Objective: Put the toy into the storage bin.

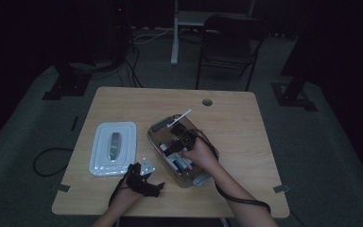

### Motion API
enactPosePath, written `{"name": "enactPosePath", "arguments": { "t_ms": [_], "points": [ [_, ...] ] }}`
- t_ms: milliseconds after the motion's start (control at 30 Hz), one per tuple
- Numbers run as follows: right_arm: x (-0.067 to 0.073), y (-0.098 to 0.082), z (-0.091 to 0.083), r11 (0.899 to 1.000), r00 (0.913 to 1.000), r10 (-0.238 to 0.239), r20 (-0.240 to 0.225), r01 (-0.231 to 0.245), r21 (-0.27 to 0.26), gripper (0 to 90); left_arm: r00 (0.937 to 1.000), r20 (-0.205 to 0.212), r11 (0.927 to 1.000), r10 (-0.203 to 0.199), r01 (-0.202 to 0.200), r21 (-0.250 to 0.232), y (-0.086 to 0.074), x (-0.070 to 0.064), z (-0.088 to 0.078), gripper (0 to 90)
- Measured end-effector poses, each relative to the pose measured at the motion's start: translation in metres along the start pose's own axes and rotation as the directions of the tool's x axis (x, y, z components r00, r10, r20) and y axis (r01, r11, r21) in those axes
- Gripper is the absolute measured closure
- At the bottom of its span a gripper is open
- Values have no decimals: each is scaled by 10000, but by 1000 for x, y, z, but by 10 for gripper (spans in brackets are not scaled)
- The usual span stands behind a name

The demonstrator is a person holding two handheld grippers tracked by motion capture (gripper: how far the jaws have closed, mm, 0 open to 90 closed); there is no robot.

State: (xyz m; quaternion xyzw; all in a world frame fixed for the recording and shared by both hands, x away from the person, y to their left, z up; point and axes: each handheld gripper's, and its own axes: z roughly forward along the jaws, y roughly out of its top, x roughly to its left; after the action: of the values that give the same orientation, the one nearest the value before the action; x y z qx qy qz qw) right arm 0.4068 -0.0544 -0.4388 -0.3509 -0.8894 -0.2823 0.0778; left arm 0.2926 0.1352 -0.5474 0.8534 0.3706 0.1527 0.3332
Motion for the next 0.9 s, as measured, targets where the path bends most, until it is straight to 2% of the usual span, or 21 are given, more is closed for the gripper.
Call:
{"name": "enactPosePath", "arguments": {
  "t_ms": [67, 167, 233, 433, 533, 567, 633, 700, 900],
  "points": [
    [-1, -5, -12, 9991, 10000, -79, -25, 78, -428, 507, 10000, 5, 10000, 4, -4, 1, 0, 0, 0, 4],
    [-3, -13, -30, 9941, 9996, -212, 201, 232, -1064, 491, 10000, 2, 10000, 2, -2, 4, 0, 0, 0, 4],
    [-9, -22, -48, 9862, 9996, -167, 232, 202, -1646, 473, 10000, -2, 10000, 1, -1, -2, 0, 0, 0, 4],
    [-28, -41, -81, 9653, 9990, 235, 391, -125, -2610, 427, 10000, -12, 10000, 3, -3, -11, 0, 0, 0, 4],
    [-36, -50, -93, 9566, 9982, 367, 482, -212, -2905, 407, 10000, -12, 10000, 3, -3, -11, 0, 0, 0, 4],
    [-36, -50, -93, 9566, 9982, 367, 482, -212, -2905, 407, 10000, -12, 10000, 3, -3, -11, 0, 0, 0, 4],
    [-43, -57, -100, 9496, 9962, 596, 641, -368, -3112, 400, 10000, -11, 10000, -1, 1, -13, 0, 0, 0, 4],
    [-47, -61, -102, 9485, 9944, 614, 859, -314, -3152, 400, 10000, -12, 10000, 1, -1, -11, 0, 0, 0, 4],
    [-62, -80, -108, 9342, 9863, 1051, 1273, -540, -3526, 374, 10000, -10, 10000, 34, -34, 15, 0, 0, 0, 4]
  ]
}}
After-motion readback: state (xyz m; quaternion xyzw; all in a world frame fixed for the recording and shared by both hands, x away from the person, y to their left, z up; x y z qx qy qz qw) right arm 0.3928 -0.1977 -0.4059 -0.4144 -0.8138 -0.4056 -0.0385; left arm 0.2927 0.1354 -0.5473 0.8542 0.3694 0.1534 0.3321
